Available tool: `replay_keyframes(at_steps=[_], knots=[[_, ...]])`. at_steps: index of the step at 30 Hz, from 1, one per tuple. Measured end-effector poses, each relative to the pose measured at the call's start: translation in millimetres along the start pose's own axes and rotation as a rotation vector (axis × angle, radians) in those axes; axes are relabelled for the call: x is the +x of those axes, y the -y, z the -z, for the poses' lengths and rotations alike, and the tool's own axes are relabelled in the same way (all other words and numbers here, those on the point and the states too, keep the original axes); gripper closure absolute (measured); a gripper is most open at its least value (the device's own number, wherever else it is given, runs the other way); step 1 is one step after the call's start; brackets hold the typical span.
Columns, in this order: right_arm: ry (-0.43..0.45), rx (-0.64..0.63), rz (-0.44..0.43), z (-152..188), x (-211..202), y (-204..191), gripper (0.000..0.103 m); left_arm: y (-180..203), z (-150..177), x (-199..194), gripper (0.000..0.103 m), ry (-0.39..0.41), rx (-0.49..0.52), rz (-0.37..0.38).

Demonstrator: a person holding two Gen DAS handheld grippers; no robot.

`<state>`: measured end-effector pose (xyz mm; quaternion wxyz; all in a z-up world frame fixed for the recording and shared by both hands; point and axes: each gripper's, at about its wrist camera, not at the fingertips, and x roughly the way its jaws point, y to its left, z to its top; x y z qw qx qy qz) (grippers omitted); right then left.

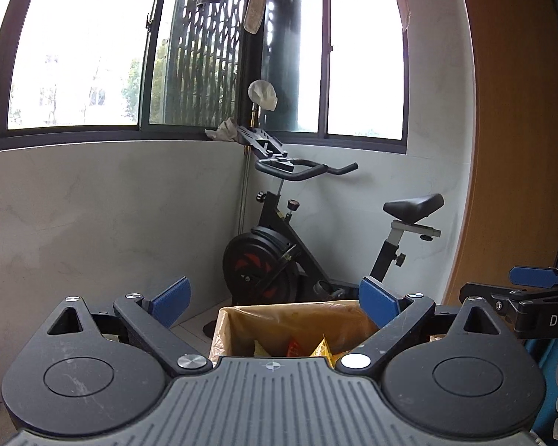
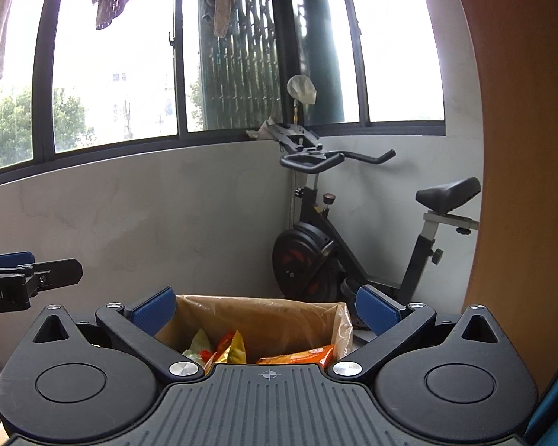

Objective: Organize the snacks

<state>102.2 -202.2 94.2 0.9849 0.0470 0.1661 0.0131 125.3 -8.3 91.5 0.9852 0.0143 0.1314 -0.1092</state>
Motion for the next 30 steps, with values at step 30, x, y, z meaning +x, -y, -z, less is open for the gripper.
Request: replay_keyframes(at_steps=[30], knots=[[-0.007, 0.013, 0.034, -0.6, -13.7, -6.5, 0.0, 1.0, 1.0, -10.0, 0.005, 0.01, -0.002, -0.044]])
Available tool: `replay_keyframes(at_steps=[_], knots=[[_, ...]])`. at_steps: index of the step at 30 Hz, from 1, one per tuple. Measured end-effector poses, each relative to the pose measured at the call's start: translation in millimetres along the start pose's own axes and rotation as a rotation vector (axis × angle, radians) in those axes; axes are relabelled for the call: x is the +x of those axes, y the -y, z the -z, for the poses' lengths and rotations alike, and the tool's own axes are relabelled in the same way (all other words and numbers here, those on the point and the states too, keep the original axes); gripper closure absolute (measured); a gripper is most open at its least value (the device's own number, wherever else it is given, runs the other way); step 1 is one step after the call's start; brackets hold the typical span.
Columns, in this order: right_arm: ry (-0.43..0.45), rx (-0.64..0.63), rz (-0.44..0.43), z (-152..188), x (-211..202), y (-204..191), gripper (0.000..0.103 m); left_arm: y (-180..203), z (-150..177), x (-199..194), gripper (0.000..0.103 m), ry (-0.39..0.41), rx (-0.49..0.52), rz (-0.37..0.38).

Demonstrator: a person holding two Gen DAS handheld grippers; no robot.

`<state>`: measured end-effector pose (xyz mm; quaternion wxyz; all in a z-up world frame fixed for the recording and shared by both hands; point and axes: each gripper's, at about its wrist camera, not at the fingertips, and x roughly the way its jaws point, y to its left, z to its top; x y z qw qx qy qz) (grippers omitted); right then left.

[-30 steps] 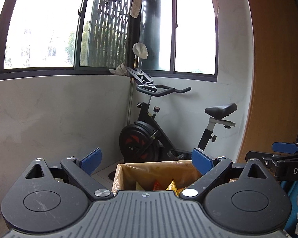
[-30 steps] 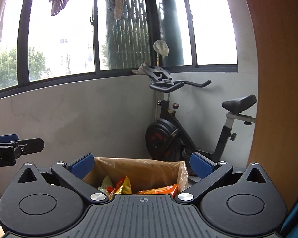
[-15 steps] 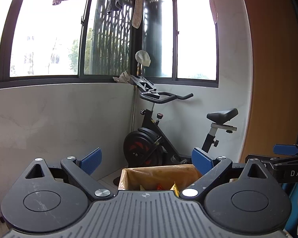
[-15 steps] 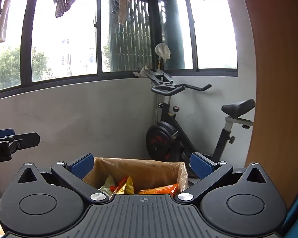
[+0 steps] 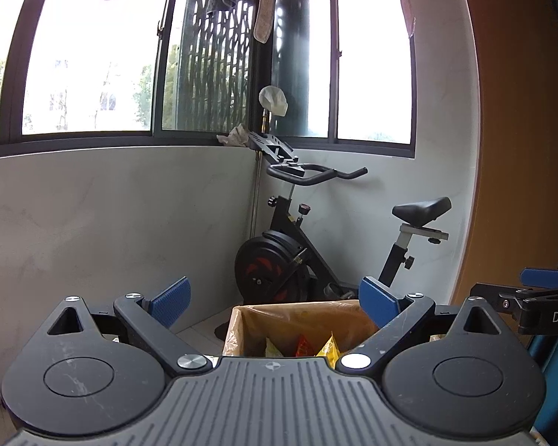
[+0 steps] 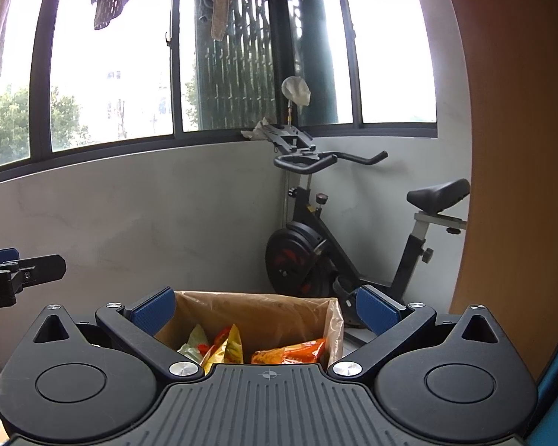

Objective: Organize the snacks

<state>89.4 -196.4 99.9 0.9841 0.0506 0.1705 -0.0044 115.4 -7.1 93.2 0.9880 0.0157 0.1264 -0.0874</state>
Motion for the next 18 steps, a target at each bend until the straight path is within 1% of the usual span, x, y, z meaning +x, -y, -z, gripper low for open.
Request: replay_keyframes(at_steps=[18], knots=[[-0.013, -0.017, 0.014, 2.0, 9.0, -3.5, 0.0, 5.3, 3.9, 6.2, 0.005, -0.019, -0.011, -0.02]])
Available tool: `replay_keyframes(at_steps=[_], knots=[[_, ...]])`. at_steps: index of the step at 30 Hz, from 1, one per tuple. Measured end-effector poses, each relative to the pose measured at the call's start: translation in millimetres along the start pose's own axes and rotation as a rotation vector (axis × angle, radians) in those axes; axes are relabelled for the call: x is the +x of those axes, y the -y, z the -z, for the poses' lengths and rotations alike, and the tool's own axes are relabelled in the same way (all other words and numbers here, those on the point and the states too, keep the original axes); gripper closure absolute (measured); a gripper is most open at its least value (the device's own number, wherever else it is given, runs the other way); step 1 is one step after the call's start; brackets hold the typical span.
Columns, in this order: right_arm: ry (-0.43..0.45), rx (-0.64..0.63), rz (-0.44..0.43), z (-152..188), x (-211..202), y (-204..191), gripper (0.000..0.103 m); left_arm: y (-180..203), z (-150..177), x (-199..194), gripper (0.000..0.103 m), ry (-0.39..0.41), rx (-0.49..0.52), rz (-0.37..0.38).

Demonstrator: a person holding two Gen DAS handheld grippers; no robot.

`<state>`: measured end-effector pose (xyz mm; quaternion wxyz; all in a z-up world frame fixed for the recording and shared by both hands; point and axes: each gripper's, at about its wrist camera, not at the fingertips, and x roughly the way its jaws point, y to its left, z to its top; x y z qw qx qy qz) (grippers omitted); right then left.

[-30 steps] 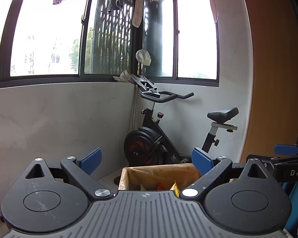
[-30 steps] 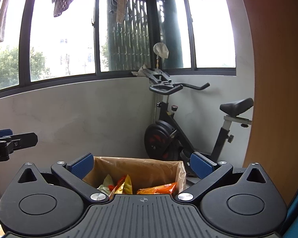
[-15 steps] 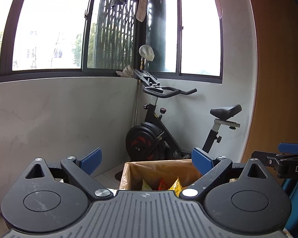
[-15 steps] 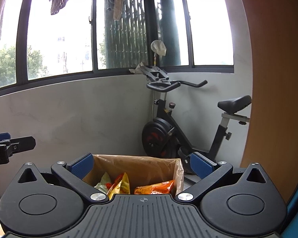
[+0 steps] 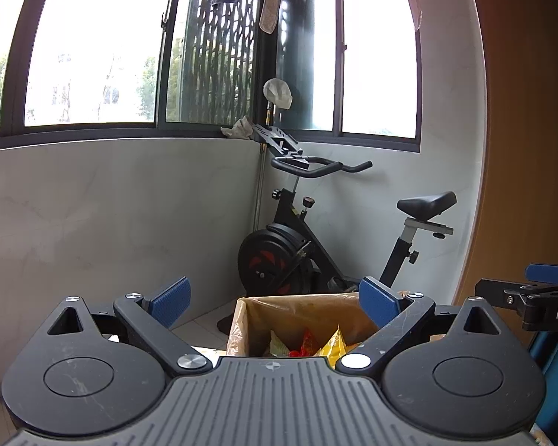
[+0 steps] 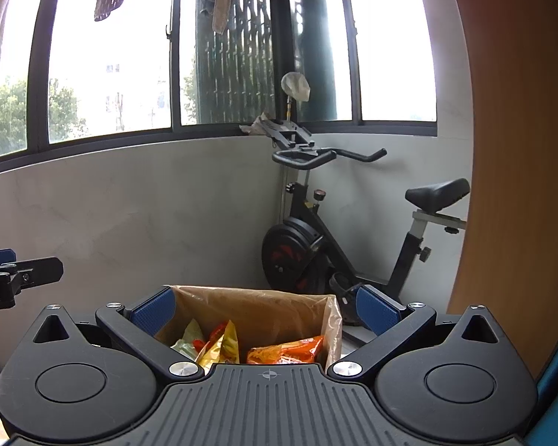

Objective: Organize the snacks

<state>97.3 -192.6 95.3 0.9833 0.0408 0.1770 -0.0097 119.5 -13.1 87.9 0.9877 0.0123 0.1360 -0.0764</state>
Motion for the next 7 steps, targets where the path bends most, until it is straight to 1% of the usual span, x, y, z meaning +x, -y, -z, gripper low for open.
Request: replay_keyframes(at_steps=[7], knots=[[-0.007, 0.002, 0.002, 1.7, 4.2, 3.0, 0.0, -1.0, 2.0, 3.2, 0.005, -0.011, -0.01, -0.014]])
